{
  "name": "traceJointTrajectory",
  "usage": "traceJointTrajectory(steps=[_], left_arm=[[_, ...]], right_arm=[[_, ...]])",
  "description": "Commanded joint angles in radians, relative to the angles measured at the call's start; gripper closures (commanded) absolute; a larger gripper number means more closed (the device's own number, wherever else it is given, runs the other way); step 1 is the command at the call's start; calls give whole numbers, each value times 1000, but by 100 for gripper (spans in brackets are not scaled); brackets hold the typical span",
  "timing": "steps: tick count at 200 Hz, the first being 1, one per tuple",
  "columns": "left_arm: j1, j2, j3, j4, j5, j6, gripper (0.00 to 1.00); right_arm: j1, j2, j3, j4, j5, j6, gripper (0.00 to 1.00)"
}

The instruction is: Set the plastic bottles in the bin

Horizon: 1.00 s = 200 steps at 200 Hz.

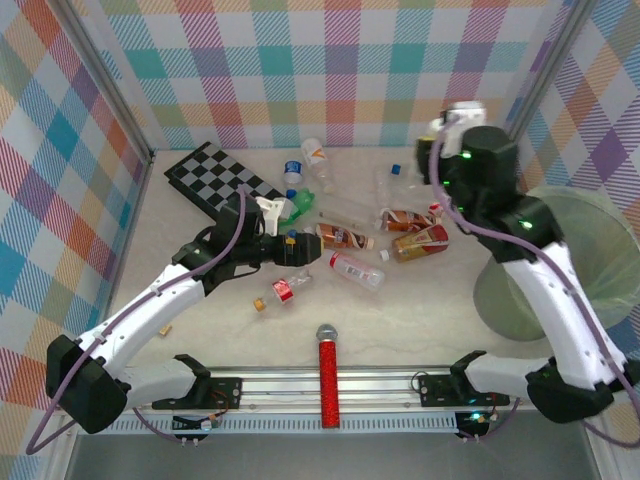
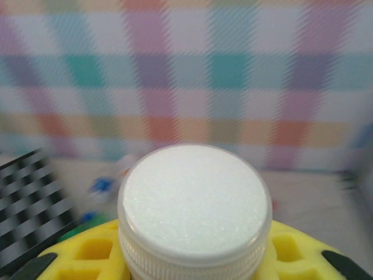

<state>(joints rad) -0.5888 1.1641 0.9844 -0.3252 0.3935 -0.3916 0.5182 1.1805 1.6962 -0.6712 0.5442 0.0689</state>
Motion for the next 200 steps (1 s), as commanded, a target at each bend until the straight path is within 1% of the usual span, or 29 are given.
traceJointTrajectory(steps=[1,14,23,44,61,65,73,81,93,124,146,165,200], left_arm=[[-8,3,-13,-27,-18,20,0],[-9,1,-13,-33,-17,23,0],[-9,1,-15,-43,-21,29,0],[-9,2,-14,-92,-55,55,0],[-9,15,-12,-139,-83,78,0],[-9,18,-12,-148,-89,81,0],[-9,26,-12,-161,-98,89,0],[-9,34,-12,-174,-105,95,0],[-9,41,-15,-182,-111,101,0],[-9,51,-26,-197,-125,110,0],[-9,54,-44,-196,-134,104,0],[-9,57,-73,-182,-131,87,0],[-9,65,-99,-176,-146,80,0]], right_arm=[[-53,-53,31,-76,326,-197,100],[-119,-90,33,-69,383,-239,100],[-191,-115,27,-74,382,-253,100],[-316,-129,22,-134,370,-246,100],[-437,-118,25,-237,259,-176,100],[-458,-114,25,-255,240,-139,100],[-518,-102,25,-309,178,-91,100],[-584,-87,21,-359,87,-51,100],[-645,-73,-10,-386,11,-23,100],[-757,-52,-117,-409,-145,15,100],[-797,-47,-204,-388,-225,7,100],[-816,-41,-264,-369,-302,17,100],[-817,-19,-330,-353,-454,35,100]])
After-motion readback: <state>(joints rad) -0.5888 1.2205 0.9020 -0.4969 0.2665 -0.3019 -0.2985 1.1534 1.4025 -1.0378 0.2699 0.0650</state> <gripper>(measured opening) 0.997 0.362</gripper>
